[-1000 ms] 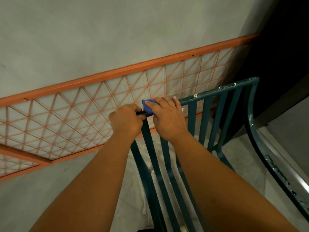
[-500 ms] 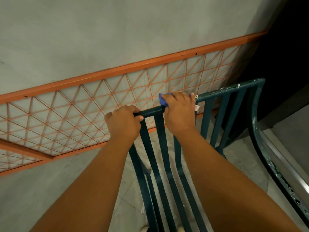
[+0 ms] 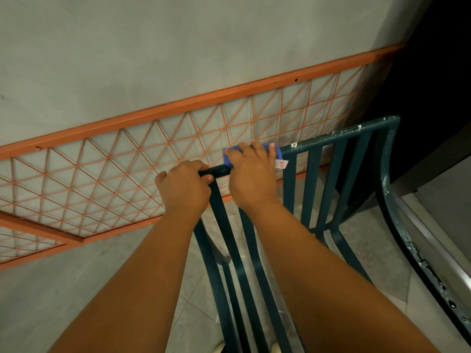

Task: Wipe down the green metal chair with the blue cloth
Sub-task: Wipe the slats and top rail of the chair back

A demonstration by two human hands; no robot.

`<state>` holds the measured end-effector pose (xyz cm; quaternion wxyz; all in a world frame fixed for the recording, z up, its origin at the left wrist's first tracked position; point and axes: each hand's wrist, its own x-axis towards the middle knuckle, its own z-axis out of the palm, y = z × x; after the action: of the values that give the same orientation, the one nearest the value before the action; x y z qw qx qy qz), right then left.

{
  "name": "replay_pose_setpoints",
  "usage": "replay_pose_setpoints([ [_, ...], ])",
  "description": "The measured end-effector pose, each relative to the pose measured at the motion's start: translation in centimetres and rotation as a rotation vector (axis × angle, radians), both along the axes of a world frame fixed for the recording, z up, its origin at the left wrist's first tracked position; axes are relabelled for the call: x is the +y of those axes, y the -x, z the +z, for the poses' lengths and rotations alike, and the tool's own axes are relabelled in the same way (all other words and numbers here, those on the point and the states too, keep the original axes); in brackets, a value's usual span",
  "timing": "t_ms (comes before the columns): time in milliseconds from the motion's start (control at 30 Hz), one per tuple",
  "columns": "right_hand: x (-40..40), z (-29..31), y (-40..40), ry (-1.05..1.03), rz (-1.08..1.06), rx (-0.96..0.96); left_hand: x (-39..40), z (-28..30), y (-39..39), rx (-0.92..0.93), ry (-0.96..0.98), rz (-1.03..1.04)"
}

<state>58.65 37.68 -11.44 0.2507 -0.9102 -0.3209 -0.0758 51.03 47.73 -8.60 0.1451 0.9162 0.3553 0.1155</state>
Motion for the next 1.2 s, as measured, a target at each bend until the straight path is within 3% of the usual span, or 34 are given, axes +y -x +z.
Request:
replay_pose_setpoints([
  [167,-2.4,-2.4,0.8,-0.043,0.231,-0.113,-0.3,0.1,0.0,-0.021,0.048,-0.031],
  [367,0.1,-0.1,0.3,-0.044,-0.013,0.0,-0.5,0.1,0.0,-0.002,0.036,-0.008],
  [633,-5.0,-5.5,0.5,-0.195,0.362,-0.152,-0.5,-0.1,0.0,-0.025,0.027,-0.005],
  [700,-7.3,-6.4,1.1,-0.307,0.237,0.099,-0.7,0.1,0.1,-0.014,0.019,0.002],
  [800,-8.6,-5.2,2.4,-0.791,-0.264,0.825,-0.5,0.3,-0.1,0.045,0.037,0.003],
  [867,-7.7,-3.7,2.0,-1.104,-0.586,1.188,-0.3,0.8,-0.5,0.091,0.058,-0.001],
  [933,-6.6,-2.2,1.2,-1.394,-0.744,1.506,-0.6,1.2,-1.0,0.086,0.065,-0.043],
  [1000,-5.8,-0.7,0.8,-1.537,-0.779,1.626,-1.4,1.2,-1.5,0.041,0.056,-0.144],
  [1100,-4.9,-0.1,0.5,-1.526,-0.734,1.603,-2.6,0.4,-2.4,0.033,0.027,-0.268],
  [1200,-3.9,0.1,0.2,-1.506,-0.674,1.55,-2.8,0.1,-3.0,-0.012,0.019,-0.245],
])
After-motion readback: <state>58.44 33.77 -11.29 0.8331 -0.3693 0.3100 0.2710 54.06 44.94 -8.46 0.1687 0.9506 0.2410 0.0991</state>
